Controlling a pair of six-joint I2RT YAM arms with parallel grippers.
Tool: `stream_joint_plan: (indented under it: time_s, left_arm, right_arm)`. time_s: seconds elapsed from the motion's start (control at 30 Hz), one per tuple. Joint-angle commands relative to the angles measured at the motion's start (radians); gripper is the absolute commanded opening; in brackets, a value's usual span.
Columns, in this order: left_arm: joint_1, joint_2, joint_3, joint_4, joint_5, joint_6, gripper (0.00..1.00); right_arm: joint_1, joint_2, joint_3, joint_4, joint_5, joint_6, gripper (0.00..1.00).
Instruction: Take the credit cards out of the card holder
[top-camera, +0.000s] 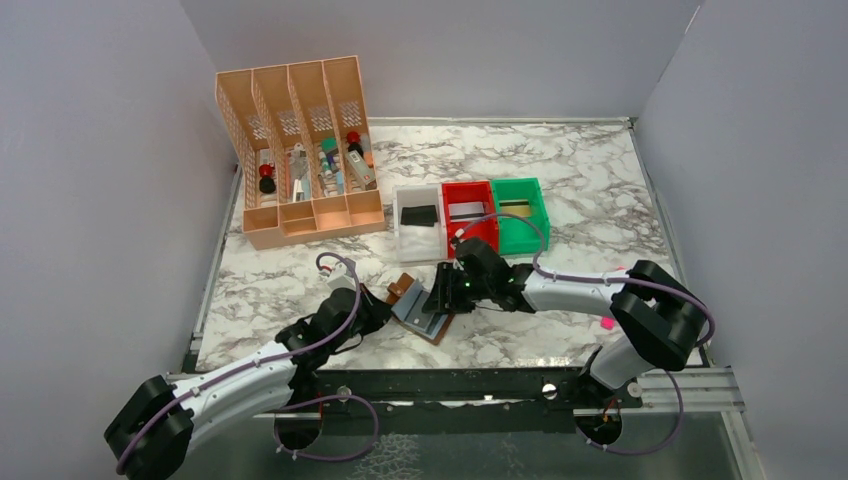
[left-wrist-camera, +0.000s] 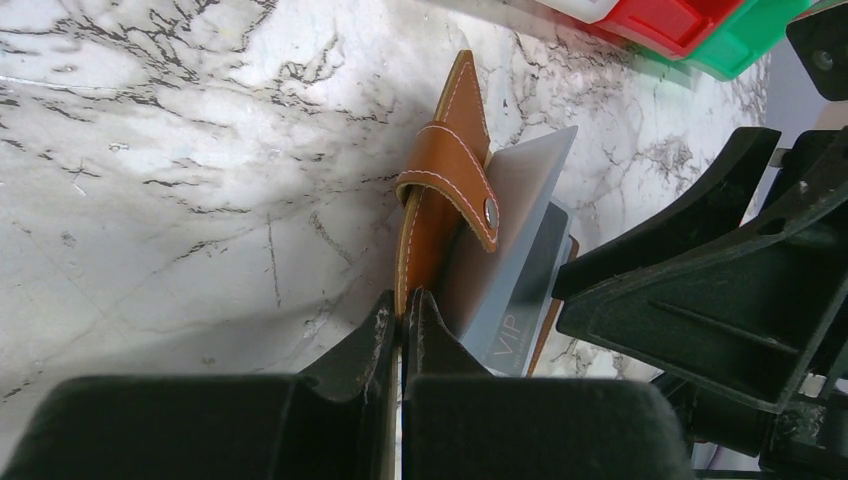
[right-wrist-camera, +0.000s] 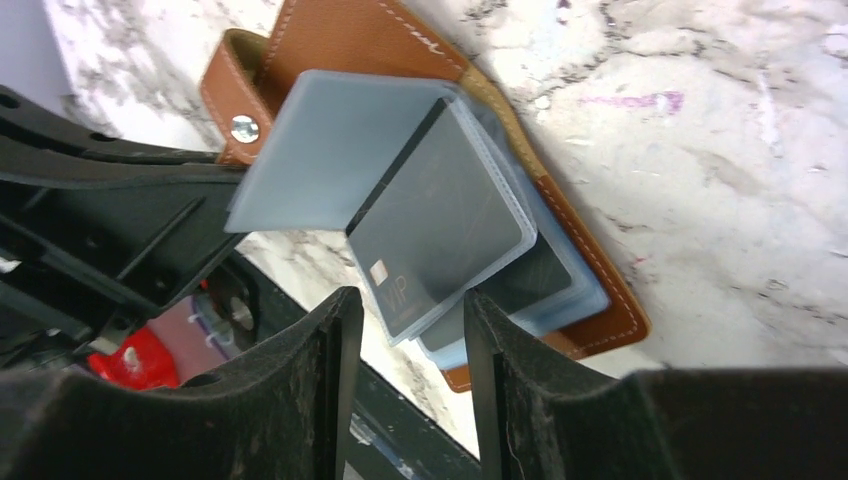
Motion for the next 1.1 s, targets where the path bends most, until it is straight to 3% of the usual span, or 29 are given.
stream_joint_plan:
  time_s: [0.0, 0.17, 0.37, 0.8, 1.07]
  left_arm:
    - [-0.007, -0.011, 0.008, 0.018, 0.028, 0.015, 0.0]
    - [-0.008, -0.008, 0.008, 0.019, 0.038, 0.017, 0.0]
    - [-0.009, -0.022, 0.001, 0.017, 0.035, 0.009, 0.0]
    - [-0.01, -0.039, -0.009, 0.018, 0.035, 0.005, 0.0]
    - [-0.01, -0.049, -0.01, 0.013, 0.031, 0.009, 0.0]
  right_arm:
    - [0.013, -0.011, 0.042, -0.119, 0.129, -0.054, 0.45]
    - [0.023, 0.017, 0.119, -0.24, 0.234, -0.119, 0.42]
    - [0.036, 0.018, 0.195, -0.334, 0.314, -0.167, 0.44]
    - [0.113, 0.07, 0.268, -0.426, 0.421, -0.179, 0.44]
    - [0.12, 0.109, 0.308, -0.475, 0.473, -0.213, 0.56]
